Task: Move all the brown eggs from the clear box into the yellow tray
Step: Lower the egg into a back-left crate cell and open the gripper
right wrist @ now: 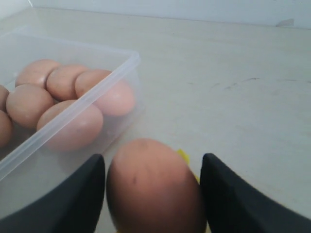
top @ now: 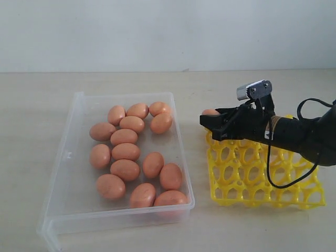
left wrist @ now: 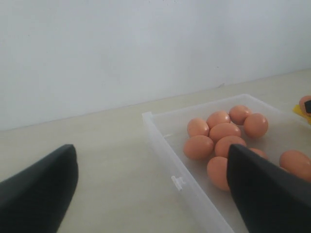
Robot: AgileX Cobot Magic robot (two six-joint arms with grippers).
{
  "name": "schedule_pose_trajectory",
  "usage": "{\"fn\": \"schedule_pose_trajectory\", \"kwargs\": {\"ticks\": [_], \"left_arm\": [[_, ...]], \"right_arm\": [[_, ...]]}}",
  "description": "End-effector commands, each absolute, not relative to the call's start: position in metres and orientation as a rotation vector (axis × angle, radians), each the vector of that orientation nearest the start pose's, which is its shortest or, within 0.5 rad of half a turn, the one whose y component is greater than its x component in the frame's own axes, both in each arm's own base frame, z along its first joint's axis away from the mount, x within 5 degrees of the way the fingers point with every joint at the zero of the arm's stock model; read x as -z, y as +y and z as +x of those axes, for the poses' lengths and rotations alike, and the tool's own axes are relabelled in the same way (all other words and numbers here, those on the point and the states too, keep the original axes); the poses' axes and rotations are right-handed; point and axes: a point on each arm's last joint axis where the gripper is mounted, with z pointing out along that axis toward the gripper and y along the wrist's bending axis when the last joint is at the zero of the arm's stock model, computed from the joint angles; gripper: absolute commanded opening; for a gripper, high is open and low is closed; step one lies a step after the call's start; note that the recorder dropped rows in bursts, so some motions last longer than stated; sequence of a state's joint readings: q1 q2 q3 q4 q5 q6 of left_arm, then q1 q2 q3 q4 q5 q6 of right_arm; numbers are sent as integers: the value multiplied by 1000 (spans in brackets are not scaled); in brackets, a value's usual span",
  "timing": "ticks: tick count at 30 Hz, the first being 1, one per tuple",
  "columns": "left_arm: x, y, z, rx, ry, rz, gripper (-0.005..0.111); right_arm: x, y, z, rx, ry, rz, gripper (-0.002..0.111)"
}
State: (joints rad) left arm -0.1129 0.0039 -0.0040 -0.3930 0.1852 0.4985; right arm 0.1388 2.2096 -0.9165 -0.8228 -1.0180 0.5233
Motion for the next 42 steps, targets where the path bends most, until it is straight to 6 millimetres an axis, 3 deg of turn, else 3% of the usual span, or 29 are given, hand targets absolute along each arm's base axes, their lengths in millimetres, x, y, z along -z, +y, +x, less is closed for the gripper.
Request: {"fn": "schedule_pose_trajectory", "kwargs": {"ticks": [1,6,11,13,16,17,31,38,42], "left_arm": [[-198,-13,55,71,1633,226,78],[-198,-13,55,71,1633,226,78],[-198,-13,55,71,1633,226,78],[-198,-13,55,71,1633,226,78],[-198,-13,55,71,1633,226,78],[-198,-13,55,71,1633,226,78],[-198,-13,55,71,1633,226,78],[-198,-13,55,71,1633,226,78],[-198,-13,55,71,1633,226,78]], "right_arm": [[-91,106,365,-712,1807,-570,54],[-122,108,364,-715,1747,-604,54],[-126,105,361,-669,1846,-647,51],[-122,101,361,-604,1943,-643,37],[-117,97,356,-561,2015,-641,3],[-116,97,353,-566,2008,-654,0],[-109,89,348,-450,2064,-657,0],[-140,95,350,-529,1855,-581,0],[-134,92,352,-508,1888,-527,0]]}}
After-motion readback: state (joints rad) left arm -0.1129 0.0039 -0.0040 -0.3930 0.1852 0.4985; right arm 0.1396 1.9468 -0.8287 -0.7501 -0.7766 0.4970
